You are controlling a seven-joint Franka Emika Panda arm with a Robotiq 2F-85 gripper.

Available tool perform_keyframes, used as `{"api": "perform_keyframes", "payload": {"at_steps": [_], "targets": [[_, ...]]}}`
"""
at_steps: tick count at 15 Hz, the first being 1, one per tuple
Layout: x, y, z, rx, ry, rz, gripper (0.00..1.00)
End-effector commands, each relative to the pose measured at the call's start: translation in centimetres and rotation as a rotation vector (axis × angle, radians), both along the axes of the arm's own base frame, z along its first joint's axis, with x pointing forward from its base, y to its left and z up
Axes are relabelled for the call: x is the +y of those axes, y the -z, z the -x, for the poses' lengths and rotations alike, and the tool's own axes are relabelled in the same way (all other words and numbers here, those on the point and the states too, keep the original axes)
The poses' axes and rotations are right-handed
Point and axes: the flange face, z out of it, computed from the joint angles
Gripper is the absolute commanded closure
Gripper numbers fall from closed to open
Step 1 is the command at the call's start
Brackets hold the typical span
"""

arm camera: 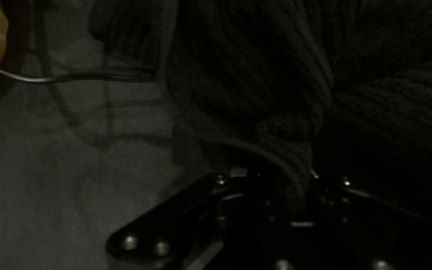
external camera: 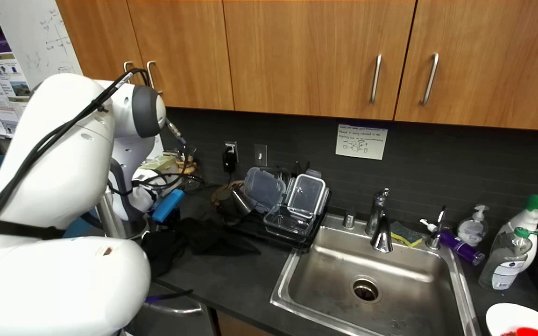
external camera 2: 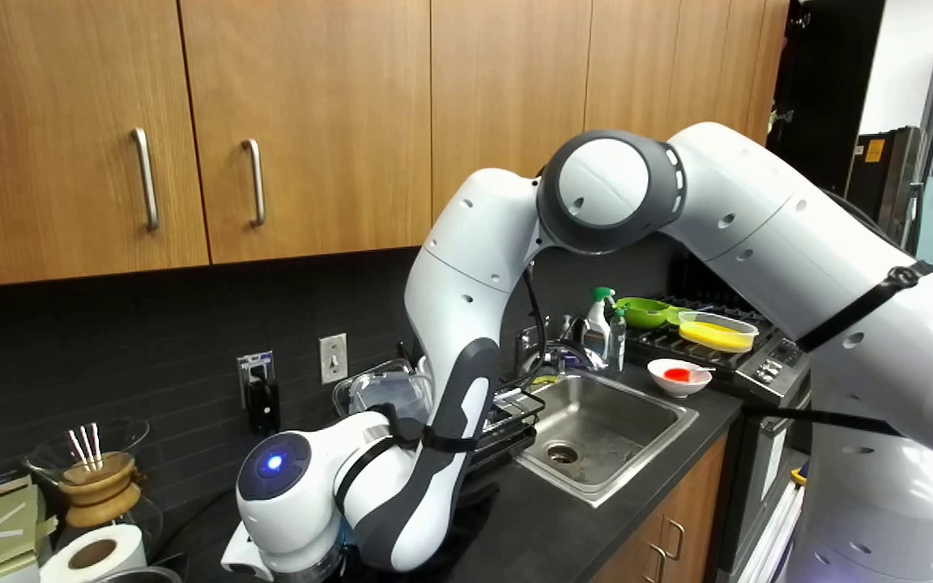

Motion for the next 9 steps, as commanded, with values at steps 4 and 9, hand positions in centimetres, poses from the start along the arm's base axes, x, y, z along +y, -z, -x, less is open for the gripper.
{"api": "perform_keyframes", "payload": {"at_steps": [4, 9], "targets": [[-1.0, 1.2, -0.1, 0.032, -0.030, 0.034, 0.98], [-0.8, 0.2, -2.5, 0.036, -0.063, 0.096, 0.98]]}}
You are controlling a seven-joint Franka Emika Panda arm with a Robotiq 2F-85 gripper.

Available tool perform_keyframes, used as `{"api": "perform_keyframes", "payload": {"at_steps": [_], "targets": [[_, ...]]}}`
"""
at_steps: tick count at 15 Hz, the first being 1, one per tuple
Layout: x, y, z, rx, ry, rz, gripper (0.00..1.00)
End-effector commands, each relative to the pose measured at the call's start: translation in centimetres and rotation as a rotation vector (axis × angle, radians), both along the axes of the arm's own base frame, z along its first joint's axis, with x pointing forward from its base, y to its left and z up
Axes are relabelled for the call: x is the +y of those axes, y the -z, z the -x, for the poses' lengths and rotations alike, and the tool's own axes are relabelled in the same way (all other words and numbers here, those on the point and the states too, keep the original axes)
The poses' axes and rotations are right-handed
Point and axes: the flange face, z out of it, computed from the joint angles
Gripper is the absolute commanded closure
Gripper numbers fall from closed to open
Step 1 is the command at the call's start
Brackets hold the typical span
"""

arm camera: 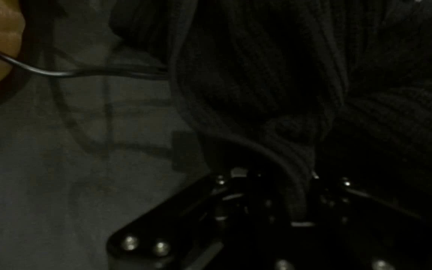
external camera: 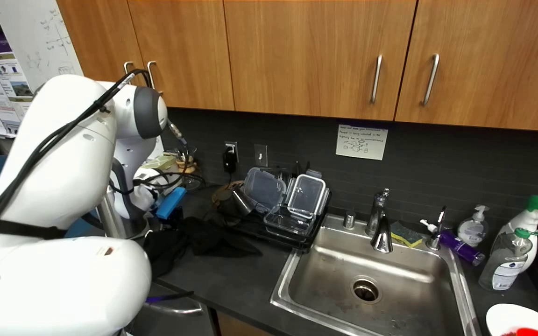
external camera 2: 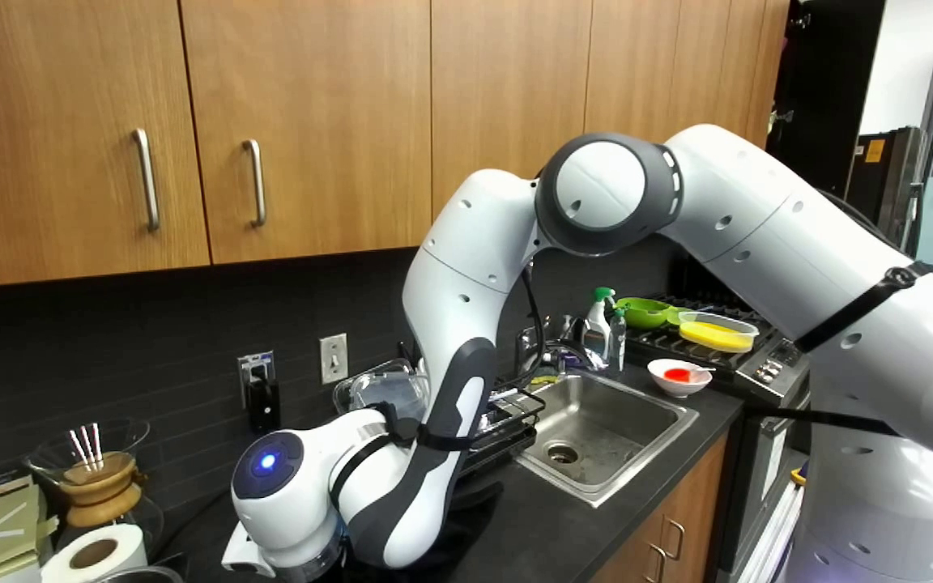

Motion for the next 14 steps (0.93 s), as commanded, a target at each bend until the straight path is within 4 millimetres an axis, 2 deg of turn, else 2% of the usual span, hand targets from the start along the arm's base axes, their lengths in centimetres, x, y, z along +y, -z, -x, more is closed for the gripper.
{"api": "perform_keyframes", "payload": {"at_steps": [1, 14], "targets": [[-0.3, 0.2, -2.0, 0.025, -0.023, 0.047, 0.98], [1.6, -0.4, -7.1, 0.050, -0.106, 0.113, 0.98]]}}
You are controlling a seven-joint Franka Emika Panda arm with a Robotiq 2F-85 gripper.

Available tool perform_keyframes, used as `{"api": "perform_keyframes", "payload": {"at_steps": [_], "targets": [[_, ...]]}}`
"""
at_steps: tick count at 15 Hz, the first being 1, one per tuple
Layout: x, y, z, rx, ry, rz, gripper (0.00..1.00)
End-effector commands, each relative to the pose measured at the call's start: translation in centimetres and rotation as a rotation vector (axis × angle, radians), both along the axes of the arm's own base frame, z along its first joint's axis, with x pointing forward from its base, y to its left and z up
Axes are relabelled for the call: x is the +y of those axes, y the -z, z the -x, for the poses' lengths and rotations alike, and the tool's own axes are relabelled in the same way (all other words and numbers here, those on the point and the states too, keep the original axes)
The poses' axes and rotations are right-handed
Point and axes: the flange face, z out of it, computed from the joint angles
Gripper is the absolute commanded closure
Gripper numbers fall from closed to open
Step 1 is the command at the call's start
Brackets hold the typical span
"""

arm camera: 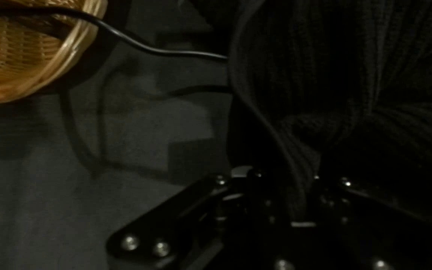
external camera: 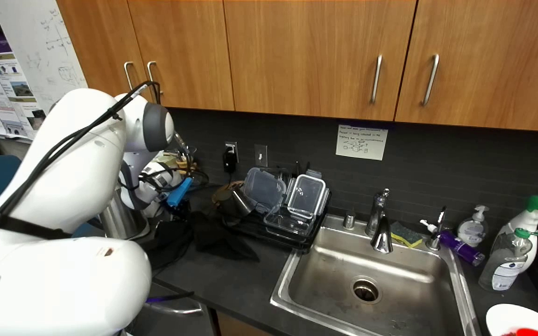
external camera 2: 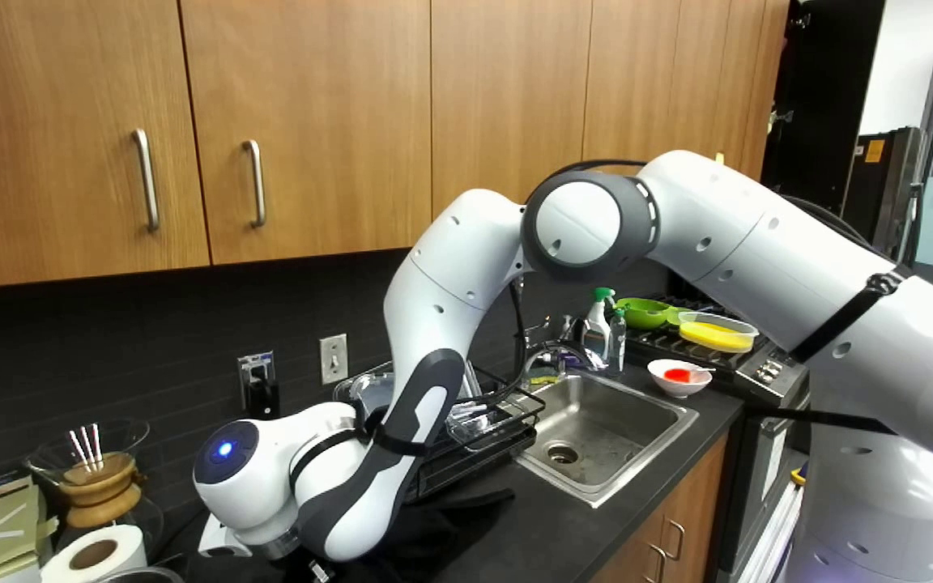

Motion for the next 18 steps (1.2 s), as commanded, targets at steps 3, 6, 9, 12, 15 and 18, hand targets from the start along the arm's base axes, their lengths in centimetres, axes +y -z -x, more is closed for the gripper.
{"api": "perform_keyframes", "payload": {"at_steps": [3, 6, 9, 12, 15, 18], "targets": [[1.0, -0.6, -2.5, 0.020, -0.021, 0.017, 0.98], [1.2, -0.9, -3.4, 0.022, -0.022, 0.024, 0.98], [1.3, -1.0, -4.2, 0.025, -0.020, 0.023, 0.98], [1.1, -0.7, -4.4, 0.026, -0.009, 0.019, 0.98], [1.1, -0.1, -4.4, 0.028, -0.003, 0.018, 0.98], [1.0, 0.7, -3.8, 0.033, -0.002, 0.018, 0.98]]}}
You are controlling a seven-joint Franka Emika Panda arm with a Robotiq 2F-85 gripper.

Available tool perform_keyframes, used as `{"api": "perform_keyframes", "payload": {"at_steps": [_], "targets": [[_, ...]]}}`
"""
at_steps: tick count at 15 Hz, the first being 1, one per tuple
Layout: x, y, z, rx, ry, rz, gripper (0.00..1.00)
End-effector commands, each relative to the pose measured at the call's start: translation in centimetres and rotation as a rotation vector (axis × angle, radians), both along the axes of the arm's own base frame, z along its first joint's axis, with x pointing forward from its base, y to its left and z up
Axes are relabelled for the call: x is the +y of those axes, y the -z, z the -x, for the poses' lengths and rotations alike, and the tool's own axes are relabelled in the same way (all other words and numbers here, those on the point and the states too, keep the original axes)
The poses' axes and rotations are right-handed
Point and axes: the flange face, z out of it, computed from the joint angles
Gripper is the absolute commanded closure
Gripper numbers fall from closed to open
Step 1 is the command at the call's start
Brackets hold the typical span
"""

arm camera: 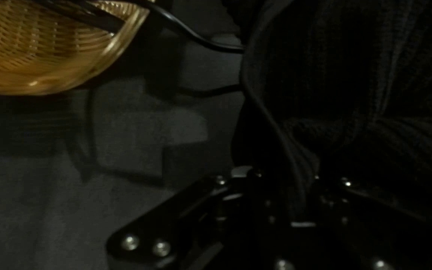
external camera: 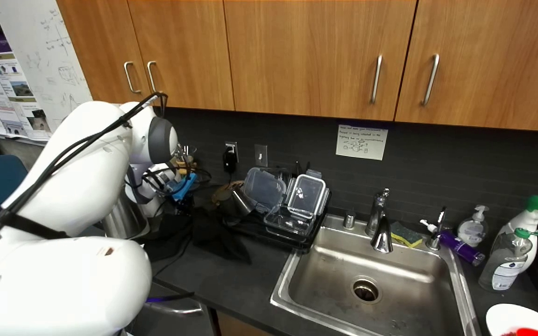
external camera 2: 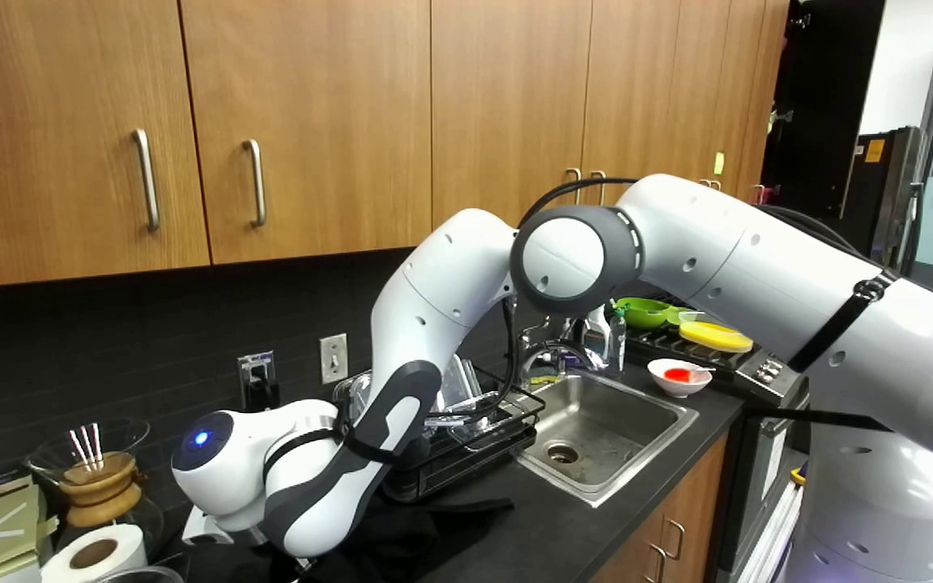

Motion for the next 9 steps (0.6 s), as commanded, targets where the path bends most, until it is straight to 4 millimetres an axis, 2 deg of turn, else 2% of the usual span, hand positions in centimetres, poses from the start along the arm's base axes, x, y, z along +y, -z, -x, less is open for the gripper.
{"api": "perform_keyframes", "payload": {"at_steps": [1, 9], "targets": [[0.0, 0.8, 0.3, 0.011, -0.004, -0.001, 0.98], [-0.8, 2.8, 2.3, 0.022, 0.009, -0.021, 0.98]]}}
